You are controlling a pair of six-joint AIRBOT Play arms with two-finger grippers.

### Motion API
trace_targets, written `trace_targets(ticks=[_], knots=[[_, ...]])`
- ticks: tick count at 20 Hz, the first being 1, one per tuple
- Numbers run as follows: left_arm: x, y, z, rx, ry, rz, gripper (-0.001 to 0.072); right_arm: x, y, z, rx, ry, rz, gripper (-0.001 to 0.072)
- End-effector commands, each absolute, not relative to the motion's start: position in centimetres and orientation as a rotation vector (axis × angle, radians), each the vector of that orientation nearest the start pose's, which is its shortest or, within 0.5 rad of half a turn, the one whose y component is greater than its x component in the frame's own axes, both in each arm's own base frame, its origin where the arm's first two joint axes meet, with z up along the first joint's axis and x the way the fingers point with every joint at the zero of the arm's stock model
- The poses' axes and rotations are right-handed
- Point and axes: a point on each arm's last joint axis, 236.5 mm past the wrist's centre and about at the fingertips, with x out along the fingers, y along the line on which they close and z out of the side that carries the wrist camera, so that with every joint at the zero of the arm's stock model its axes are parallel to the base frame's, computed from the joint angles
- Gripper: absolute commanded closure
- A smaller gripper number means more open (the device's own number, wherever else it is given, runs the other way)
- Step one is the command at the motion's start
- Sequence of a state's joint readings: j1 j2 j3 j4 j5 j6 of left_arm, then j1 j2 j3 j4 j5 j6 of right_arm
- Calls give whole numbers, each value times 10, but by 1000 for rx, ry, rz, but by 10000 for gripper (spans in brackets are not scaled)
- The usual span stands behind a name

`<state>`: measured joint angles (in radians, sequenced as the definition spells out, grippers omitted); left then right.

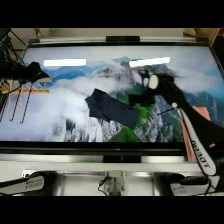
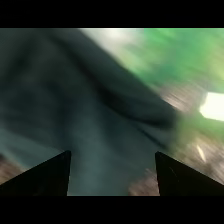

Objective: Fold the shirts.

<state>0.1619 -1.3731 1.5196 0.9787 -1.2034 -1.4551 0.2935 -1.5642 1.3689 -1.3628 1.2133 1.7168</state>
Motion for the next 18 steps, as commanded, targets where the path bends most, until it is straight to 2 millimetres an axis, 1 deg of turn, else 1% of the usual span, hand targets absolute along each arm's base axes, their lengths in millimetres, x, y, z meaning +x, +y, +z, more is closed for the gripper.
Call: trace_targets(ticks=[1,2,3,4,7,9,10,11,12,13,14,16,18], knots=[[462,-49,137,-444,958,-302,680,345,130,-56,290,1666,196,68],[462,-49,137,-444,958,-302,680,349,152,-61,393,1632,246,8],[462,-49,137,-444,959,-302,679,352,169,-68,449,1596,272,9],[462,-48,136,-444,963,-301,679,352,179,-76,473,1577,274,9],[459,-43,134,-451,976,-295,679,342,209,-98,531,1617,302,10],[459,-40,134,-456,974,-289,679,342,234,-103,589,1618,354,23],[459,-39,134,-460,974,-285,679,346,242,-102,614,1595,376,188],[459,-38,134,-460,974,-285,679,355,246,-98,637,1556,388,550],[459,-38,134,-459,974,-285,679,367,248,-90,656,1507,405,642],[459,-38,134,-459,974,-285,679,380,249,-72,624,1439,473,639],[459,-39,134,-460,975,-285,679,394,247,-49,571,1361,542,640],[459,-38,134,-460,975,-284,679,425,236,19,478,1162,648,640],[459,-38,134,-460,975,-284,679,455,210,104,442,945,658,640]])
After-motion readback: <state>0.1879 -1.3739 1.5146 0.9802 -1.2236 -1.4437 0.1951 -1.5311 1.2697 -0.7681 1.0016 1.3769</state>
